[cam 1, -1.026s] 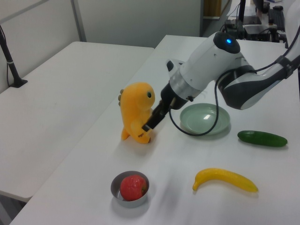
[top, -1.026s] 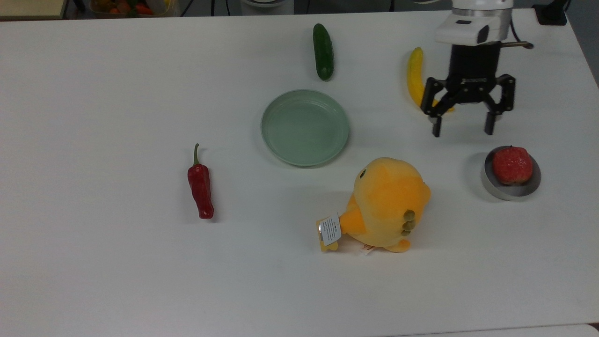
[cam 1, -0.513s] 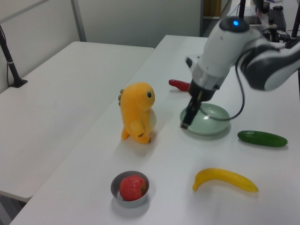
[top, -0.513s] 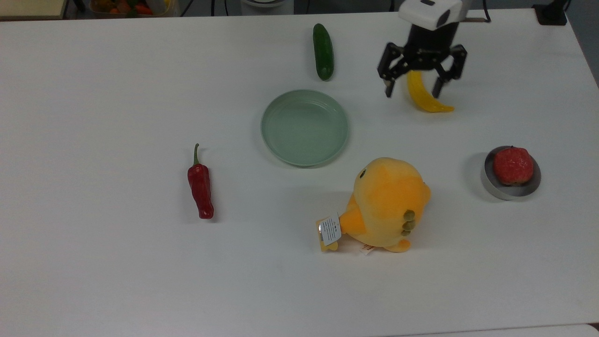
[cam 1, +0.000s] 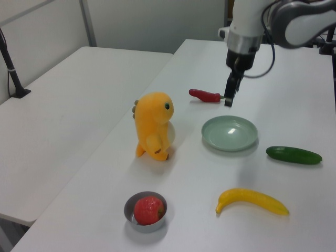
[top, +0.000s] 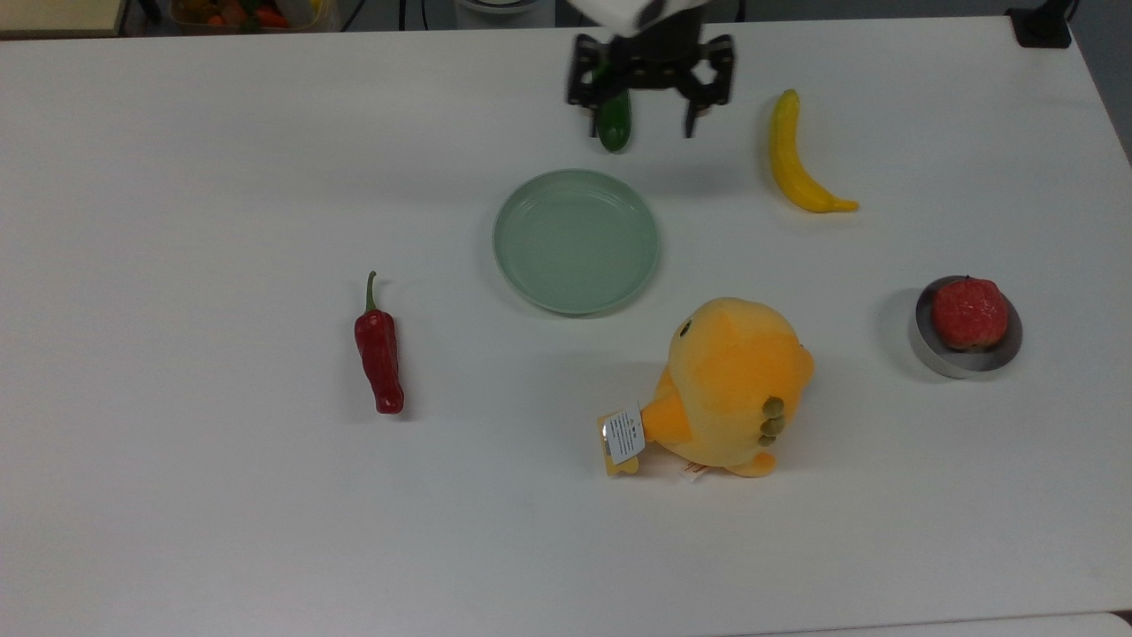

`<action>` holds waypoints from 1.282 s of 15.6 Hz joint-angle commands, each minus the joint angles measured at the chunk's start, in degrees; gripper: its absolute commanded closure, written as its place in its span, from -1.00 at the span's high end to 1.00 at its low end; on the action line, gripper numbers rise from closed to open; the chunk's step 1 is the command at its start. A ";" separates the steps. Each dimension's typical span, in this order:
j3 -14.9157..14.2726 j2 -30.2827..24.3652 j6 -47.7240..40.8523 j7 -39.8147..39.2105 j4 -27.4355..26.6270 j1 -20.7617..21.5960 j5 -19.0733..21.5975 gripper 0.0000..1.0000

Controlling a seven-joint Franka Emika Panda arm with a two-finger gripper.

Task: Put the red apple in the bowl

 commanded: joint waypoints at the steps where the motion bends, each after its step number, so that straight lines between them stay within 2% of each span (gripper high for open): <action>1: 0.57 -3.14 -3.73 -0.89 -1.85 -4.04 1.87 1.00; 3: 0.57 -3.58 -5.84 -1.06 -0.97 -6.50 3.53 1.00; 9: 0.13 -1.38 -5.50 -4.74 -0.79 -9.85 7.93 1.00; 14: 0.04 -1.82 -6.20 -6.25 0.00 -13.18 8.64 1.00; 20: 0.04 -2.35 -5.94 -6.51 0.09 -14.33 8.64 1.00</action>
